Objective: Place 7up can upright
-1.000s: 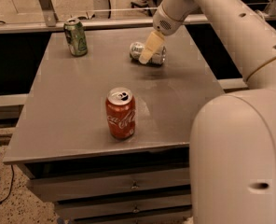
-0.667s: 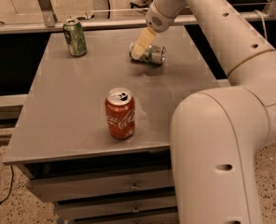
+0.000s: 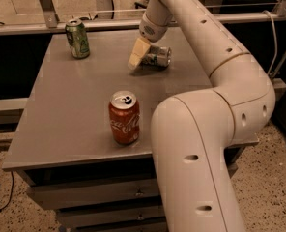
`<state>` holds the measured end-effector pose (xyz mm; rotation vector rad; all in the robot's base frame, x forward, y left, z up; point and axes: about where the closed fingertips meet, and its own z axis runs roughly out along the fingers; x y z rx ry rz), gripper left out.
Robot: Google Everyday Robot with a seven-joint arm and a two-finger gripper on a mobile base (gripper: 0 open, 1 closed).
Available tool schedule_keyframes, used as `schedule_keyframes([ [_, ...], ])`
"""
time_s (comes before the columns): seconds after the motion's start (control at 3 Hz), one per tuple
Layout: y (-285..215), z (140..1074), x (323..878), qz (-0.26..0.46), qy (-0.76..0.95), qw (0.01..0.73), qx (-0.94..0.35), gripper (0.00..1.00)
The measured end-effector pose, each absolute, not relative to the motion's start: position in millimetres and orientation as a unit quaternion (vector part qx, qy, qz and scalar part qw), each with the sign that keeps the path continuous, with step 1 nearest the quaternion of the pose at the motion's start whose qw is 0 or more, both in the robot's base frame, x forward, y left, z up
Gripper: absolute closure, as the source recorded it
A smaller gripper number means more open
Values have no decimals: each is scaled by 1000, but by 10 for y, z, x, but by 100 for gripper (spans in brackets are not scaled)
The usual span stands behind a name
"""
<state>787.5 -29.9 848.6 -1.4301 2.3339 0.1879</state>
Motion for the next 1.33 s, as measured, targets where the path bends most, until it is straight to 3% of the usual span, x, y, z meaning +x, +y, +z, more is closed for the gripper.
schedule_keyframes([
  [0.67, -210, 8470, 7880, 57, 832, 186, -520, 46],
  [1.33, -304, 8960, 7737, 101, 802, 256, -530, 92],
])
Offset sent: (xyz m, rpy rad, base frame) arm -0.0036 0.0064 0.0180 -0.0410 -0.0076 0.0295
